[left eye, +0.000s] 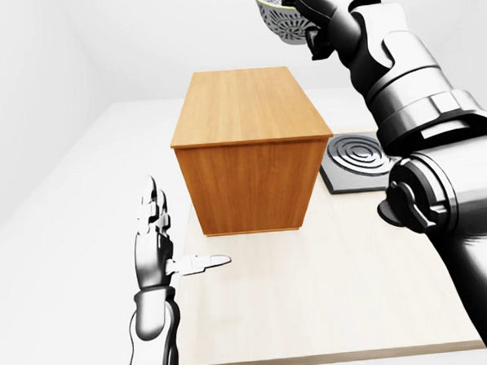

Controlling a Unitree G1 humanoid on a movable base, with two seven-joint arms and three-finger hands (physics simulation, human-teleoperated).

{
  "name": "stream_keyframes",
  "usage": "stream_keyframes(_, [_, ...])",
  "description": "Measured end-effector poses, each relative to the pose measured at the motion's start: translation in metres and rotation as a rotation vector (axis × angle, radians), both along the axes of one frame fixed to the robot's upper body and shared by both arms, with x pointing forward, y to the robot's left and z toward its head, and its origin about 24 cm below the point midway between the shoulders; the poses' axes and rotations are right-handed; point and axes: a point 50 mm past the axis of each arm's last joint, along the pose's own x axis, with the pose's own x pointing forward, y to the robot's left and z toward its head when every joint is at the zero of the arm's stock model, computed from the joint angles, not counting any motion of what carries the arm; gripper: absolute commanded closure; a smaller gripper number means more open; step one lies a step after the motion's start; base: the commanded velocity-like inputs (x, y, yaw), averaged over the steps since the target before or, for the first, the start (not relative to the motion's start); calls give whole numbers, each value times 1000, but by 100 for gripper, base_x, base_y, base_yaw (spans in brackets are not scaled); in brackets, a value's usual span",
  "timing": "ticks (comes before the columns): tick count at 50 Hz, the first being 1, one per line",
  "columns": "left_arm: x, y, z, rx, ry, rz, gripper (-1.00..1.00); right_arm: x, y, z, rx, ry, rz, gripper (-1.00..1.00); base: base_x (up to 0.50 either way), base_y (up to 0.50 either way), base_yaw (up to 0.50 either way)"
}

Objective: Put the bowl on the top of the cabinet.

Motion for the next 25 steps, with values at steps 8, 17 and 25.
stream_keyframes(8, [0,0,0,1,1,-4,-100,2,16,-8,-4,11,41,100,0,0,0])
stream_keyframes(17, [0,0,-1,1,6,-8,-100,4,32,-23,-13,32,78,100,0,0,0])
stream_keyframes(25, [0,0,-1,0,5,-8,-100,6,43,-38,-25,54,103,100,0,0,0])
